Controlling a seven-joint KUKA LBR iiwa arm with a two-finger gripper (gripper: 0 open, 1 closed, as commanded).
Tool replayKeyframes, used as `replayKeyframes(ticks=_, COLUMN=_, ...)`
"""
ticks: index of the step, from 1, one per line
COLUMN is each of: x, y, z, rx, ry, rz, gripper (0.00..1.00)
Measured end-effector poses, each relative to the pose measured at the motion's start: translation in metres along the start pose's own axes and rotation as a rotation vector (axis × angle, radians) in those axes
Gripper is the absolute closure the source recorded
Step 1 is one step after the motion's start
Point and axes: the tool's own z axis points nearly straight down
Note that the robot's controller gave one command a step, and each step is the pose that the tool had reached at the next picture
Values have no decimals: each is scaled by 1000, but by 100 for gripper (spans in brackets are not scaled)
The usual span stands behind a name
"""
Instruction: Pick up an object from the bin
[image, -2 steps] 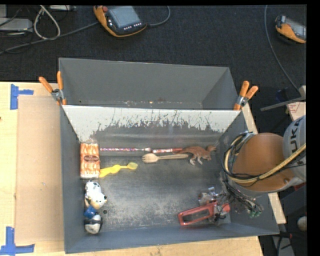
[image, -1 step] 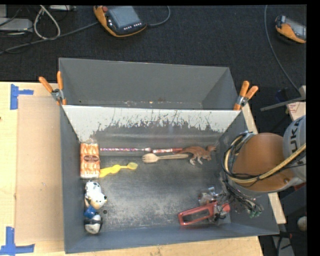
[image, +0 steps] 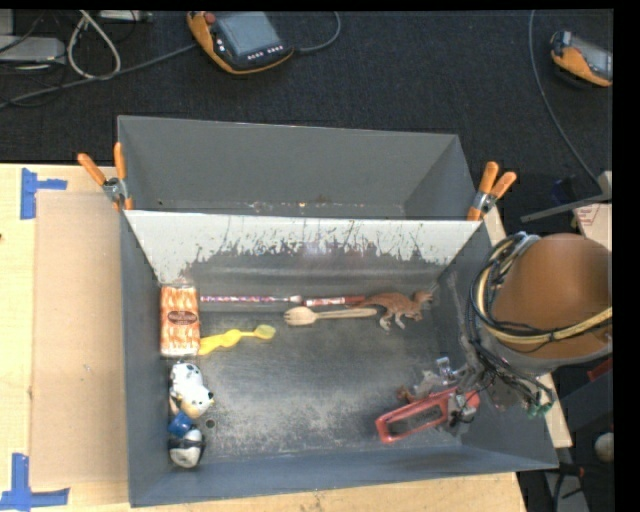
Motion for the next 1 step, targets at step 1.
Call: replayKeyframes(ticks=1, x=-1, y=4, z=-75, rx=-2, ry=3, rz=14, gripper=100)
